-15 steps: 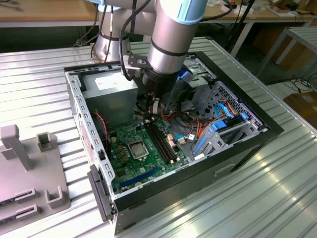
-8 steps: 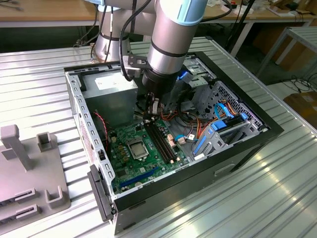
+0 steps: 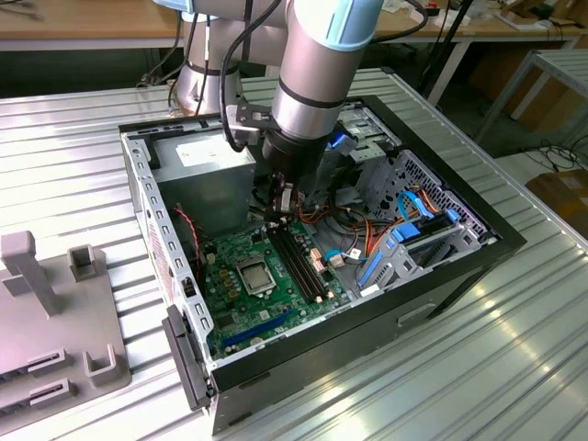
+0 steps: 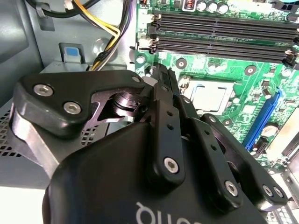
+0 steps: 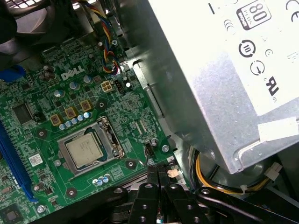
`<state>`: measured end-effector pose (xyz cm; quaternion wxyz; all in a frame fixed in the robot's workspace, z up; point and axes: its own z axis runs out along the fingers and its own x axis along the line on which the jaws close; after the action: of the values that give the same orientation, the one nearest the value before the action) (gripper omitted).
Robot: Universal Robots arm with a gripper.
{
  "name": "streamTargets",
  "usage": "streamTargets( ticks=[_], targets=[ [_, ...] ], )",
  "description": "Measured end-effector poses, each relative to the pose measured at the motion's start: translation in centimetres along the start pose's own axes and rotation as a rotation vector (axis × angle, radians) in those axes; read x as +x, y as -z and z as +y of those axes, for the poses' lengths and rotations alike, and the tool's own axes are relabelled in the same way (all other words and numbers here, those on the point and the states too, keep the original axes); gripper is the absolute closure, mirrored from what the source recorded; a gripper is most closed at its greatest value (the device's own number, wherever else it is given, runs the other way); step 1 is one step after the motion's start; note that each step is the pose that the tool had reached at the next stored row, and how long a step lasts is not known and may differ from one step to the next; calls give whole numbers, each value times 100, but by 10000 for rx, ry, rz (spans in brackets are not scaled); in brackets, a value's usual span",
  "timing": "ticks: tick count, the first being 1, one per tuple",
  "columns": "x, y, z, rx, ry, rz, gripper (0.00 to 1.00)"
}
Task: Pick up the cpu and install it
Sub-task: 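Install the first cpu locking lever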
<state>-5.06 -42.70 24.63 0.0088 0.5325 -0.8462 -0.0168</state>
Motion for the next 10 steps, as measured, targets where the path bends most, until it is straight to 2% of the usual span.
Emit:
streamTargets(
  ticks=[7,10],
  targets=[
    [-31,-29,14,-54,4,-113,85],
    [-35,-35,16,-68,5,-137,85]
  ],
)
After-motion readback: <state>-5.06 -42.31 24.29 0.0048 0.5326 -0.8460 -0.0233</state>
